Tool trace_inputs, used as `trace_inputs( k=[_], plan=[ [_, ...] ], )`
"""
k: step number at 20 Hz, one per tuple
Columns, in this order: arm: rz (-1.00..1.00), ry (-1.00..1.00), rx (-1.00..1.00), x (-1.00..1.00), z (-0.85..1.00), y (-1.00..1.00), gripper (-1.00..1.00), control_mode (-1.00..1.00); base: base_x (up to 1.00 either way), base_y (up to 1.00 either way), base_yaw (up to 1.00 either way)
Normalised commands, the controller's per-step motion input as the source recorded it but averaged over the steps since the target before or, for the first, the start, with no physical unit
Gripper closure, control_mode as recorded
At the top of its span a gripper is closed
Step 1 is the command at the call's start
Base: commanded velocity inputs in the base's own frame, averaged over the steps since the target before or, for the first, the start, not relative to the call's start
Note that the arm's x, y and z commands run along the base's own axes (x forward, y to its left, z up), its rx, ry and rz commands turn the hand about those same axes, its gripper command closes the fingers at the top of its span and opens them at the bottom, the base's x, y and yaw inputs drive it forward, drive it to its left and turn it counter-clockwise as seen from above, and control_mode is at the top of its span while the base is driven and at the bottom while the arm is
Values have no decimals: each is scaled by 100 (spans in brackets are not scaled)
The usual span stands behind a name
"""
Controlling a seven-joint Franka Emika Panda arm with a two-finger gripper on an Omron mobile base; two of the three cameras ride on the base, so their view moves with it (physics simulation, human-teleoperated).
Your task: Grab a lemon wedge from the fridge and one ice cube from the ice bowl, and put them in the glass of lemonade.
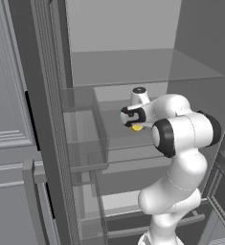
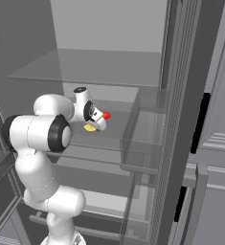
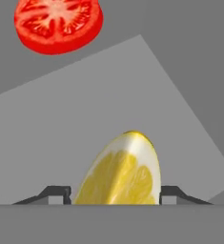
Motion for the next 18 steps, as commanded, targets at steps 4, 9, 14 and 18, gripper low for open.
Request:
trace_inputs(
  k=[4,9,14,18],
  plan=[
    [0,5,0,-3,-19,0,100,-100,0,0,0],
    [0,0,0,-53,-17,-10,100,-100,0,0,0],
    [0,-7,3,-85,-5,-17,100,-100,0,0,0],
    [0,0,7,-87,30,-30,100,-100,0,0,0]
  ],
)
